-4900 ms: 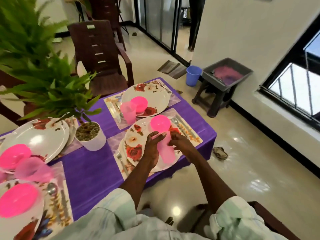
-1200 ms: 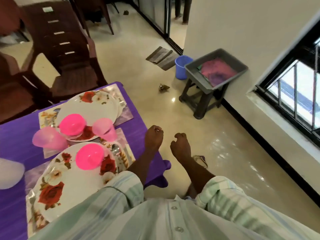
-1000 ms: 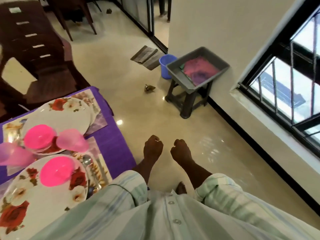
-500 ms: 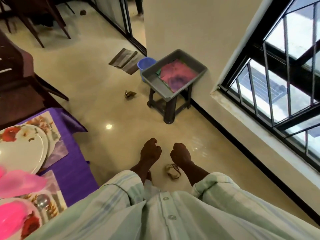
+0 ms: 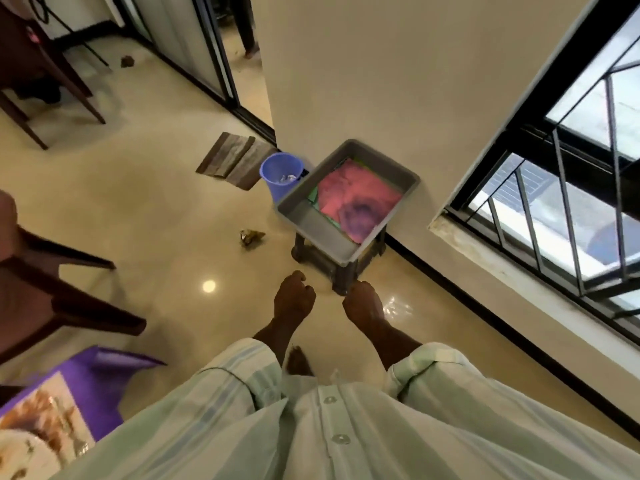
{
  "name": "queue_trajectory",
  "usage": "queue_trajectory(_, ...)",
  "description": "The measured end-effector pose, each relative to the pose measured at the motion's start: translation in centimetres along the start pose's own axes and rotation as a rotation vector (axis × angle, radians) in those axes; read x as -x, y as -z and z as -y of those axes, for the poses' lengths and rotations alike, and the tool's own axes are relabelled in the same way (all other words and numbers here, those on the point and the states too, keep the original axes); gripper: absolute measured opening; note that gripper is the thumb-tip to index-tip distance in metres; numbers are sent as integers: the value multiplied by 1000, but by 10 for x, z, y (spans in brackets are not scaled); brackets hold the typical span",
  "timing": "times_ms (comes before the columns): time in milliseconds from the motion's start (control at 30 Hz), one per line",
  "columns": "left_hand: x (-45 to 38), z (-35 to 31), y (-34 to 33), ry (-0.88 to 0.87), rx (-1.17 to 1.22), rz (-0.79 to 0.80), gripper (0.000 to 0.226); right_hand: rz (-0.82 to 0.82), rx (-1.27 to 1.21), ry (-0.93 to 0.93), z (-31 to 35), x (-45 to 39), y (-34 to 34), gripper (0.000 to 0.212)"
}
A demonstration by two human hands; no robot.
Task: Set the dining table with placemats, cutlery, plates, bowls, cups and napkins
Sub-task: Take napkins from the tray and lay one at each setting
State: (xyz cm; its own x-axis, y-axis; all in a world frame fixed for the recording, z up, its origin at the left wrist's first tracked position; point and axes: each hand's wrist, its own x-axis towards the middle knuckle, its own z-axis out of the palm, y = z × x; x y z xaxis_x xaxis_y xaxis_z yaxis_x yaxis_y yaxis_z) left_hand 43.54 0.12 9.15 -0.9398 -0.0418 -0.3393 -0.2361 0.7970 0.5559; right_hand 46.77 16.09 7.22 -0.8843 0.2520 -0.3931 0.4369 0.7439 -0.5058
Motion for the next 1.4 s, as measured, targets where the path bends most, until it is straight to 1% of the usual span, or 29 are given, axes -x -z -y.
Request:
queue_trajectory(67, -40, -4, 18, -20, 16, -8, 32, 0, -32, 2, 34, -31, -1, 22)
queue_trajectory(133, -69, -8, 28, -44, -19, 24, 33, -10, -26, 13, 56, -51, -3, 19)
queue_trajectory(267, -118, -23, 35, -95, -40, 111, 35, 9, -37, -73, 69, -93, -3, 18)
queue_trajectory(433, -194, -49, 37, -215, -91, 200, 35, 28, -107, -172, 66, -154, 13, 35)
queue_trajectory(567, -267, -73, 27, -219, -149, 279, 37, 55, -195, -265, 62, -219, 11, 46)
queue_trajectory(633, -296, -84, 20, -220, -186, 321, 39, 99, -202, -313, 61, -248, 6, 50)
queue_trajectory(733, -334, -95, 8, -218, -239, 383, 40, 160, -142, -355, 63, -285, -1, 52)
queue_trajectory(900, -386, -98, -17, -248, -301, 483, 38, 360, 159, -258, 57, -336, -21, 54)
queue_trajectory(967, -398, -98, -22, -252, -311, 509, 37, 437, 233, -221, 55, -351, -28, 55)
queue_trajectory(1033, -409, -99, -27, -245, -318, 531, 38, 470, 267, -222, 51, -366, -34, 57)
queue_trajectory(1133, -421, -97, -29, -264, -319, 548, 38, 457, 250, -278, 48, -377, -40, 61)
queue_trajectory(1200, -429, -97, -27, -284, -321, 556, 35, 416, 233, -297, 50, -381, -39, 60)
queue_trajectory(1333, -438, -98, -13, -306, -315, 562, 29, 251, 188, -324, 64, -379, -27, 48)
queue_trajectory(1400, -441, -100, 0, -348, -313, 566, 25, 157, 145, -341, 78, -371, -14, 42)
